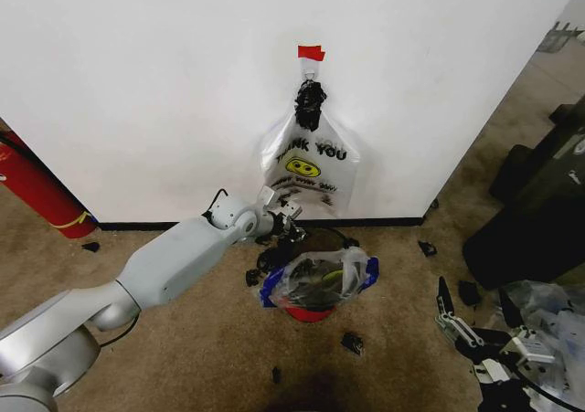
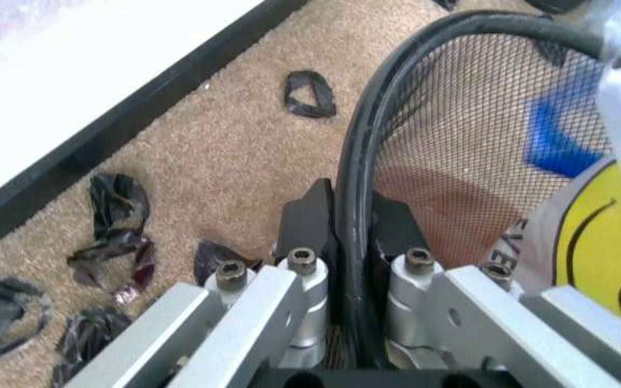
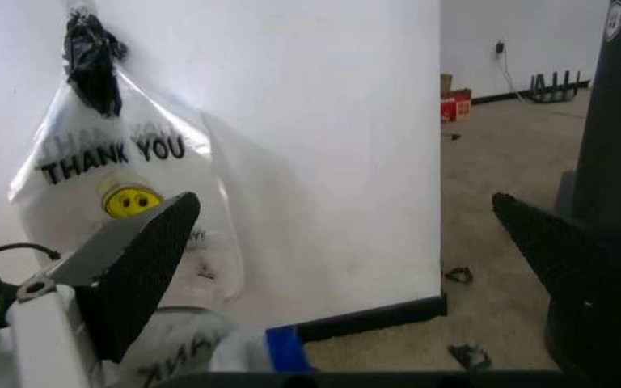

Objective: Pick up the garbage bag from the wall and place it over the trash bin.

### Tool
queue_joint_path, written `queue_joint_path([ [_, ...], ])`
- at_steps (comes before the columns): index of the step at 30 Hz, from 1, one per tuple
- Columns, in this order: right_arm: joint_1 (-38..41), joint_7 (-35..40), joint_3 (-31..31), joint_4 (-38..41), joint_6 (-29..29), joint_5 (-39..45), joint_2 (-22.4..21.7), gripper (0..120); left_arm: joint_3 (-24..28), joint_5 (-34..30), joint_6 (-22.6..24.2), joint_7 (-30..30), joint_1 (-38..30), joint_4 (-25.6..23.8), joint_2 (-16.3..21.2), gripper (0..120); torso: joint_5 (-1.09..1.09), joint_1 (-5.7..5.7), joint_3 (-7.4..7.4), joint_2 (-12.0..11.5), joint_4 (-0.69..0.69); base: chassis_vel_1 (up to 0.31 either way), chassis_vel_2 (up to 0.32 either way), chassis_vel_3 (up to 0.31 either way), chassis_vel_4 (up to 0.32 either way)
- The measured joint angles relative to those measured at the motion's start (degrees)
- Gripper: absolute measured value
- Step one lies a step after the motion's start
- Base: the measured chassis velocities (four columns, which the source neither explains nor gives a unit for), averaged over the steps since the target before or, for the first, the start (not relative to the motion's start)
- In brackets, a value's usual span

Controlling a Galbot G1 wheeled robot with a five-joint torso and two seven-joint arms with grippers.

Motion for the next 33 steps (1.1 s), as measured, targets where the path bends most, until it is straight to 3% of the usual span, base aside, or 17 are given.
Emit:
queue_joint_path([
  [6, 0.7, 0.1, 0.2, -0.5, -0.9, 0.9, -0.7, 100, -3.1, -7.0, 0.5, -10.9, 3.6, -4.8, 1.5, 2, 0.00, 0.00, 0.00, 0.0, 0.00, 0.000, 0.000, 0.000, 0.000],
  [7, 1.2, 0.2, 0.6, -0.8, -1.8, 1.4, -1.1, 100, -5.2, -10.4, 0.5, -14.6, 6.1, -8.0, 3.2, 2, 0.00, 0.00, 0.00, 0.0, 0.01, 0.000, 0.000, 0.000, 0.000],
  [8, 1.2, 0.2, 0.6, -0.8, -1.8, 1.4, -1.1, 100, -5.2, -10.4, 0.5, -14.6, 6.1, -8.0, 3.2, 2, 0.00, 0.00, 0.00, 0.0, 0.01, 0.000, 0.000, 0.000, 0.000],
  [17, 3.7, 0.4, 1.7, -2.0, -5.6, 3.9, -3.2, 100, -19.3, -23.6, -1.7, -35.8, 20.1, -22.6, 8.9, 2, -0.01, 0.00, 0.00, 0.0, 0.04, 0.000, 0.000, 0.000, 0.000],
  [22, 4.5, 0.7, 1.5, -2.8, -6.2, 4.2, -3.7, 100, -25.5, -27.3, -6.1, -47.0, 27.5, -29.7, 9.1, 2, 0.00, 0.00, 0.00, 0.0, 0.01, 0.000, 0.000, 0.000, 0.000],
  [29, 4.7, 0.8, 1.1, -3.3, -6.3, 4.1, -3.8, 100, -27.8, -27.8, -12.6, -54.0, 34.4, -36.3, 8.6, 2, 0.00, 0.00, -0.01, 0.0, 0.02, 0.000, 0.000, 0.000, 0.000],
  [30, 4.6, 0.8, 0.7, -3.3, -6.3, 3.9, -3.8, 100, -28.0, -26.1, -17.1, -56.3, 37.7, -38.5, 7.4, 2, 0.00, 0.00, -0.01, 0.0, 0.01, 0.000, 0.000, 0.000, 0.000],
  [33, 4.5, 0.9, 0.4, -3.4, -6.2, 3.6, -3.7, 100, -28.1, -24.7, -19.6, -57.7, 39.9, -39.8, 6.3, 2, 0.00, 0.00, -0.01, 0.0, 0.02, 0.000, 0.000, 0.000, 0.000],
])
